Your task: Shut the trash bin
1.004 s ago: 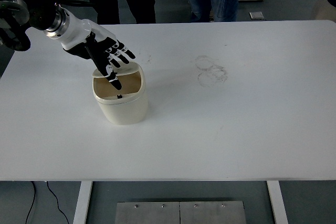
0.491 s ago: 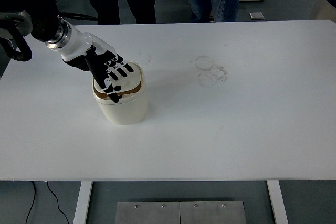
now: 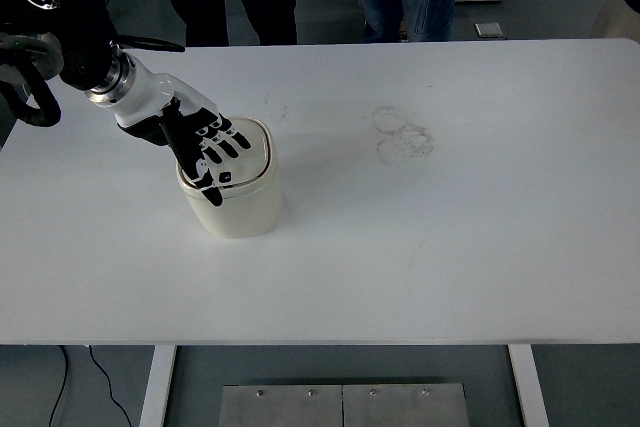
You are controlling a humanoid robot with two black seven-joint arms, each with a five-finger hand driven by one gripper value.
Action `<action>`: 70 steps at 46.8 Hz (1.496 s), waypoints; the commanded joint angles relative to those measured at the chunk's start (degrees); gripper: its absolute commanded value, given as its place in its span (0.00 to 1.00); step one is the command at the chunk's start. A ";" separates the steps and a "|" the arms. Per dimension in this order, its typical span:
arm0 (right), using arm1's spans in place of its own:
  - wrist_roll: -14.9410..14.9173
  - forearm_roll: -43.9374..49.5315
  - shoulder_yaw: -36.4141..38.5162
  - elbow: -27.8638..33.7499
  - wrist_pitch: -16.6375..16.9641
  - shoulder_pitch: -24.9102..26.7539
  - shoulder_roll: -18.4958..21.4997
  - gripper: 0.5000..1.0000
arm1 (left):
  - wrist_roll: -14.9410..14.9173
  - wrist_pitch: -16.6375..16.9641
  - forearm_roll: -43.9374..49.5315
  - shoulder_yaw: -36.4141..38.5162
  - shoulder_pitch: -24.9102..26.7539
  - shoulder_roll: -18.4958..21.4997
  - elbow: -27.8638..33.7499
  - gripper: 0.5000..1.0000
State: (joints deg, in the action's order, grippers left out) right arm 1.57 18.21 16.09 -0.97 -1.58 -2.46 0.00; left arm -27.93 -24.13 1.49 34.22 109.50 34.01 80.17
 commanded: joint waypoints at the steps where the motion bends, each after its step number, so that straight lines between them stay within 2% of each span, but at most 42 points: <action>1: 0.01 -0.02 0.00 0.00 0.00 0.00 0.00 0.98 | -0.02 0.22 -0.52 0.05 -0.86 0.00 -0.01 1.00; 14: 0.01 0.07 0.00 0.00 0.00 0.00 0.00 0.98 | -0.02 0.40 -1.40 -0.03 -1.66 0.18 -0.10 1.00; 29: 0.01 -0.02 0.00 0.00 0.00 0.00 0.00 0.98 | -0.02 -0.13 -1.40 -0.47 3.61 0.36 -0.19 1.00; 42: 0.01 0.07 0.00 0.00 0.00 0.00 0.00 0.98 | 0.07 0.05 -1.40 -0.65 4.67 0.88 -0.63 1.00; 52: 0.01 0.07 0.00 0.00 0.00 0.00 0.00 0.98 | 0.86 0.66 -0.26 -2.49 4.41 1.67 -6.86 1.00; 62: 0.01 -0.02 0.00 0.00 0.00 0.00 0.00 0.98 | 4.64 1.10 2.82 -5.48 1.43 4.40 -13.98 1.00; 70: -0.08 -0.02 0.00 0.00 0.00 0.00 0.00 0.98 | 9.82 4.44 3.08 -9.35 -3.32 6.94 -17.15 1.00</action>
State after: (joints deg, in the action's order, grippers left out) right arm 1.54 18.22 16.09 -0.97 -1.57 -2.46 0.00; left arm -20.12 -20.88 4.38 26.41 107.82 40.11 63.72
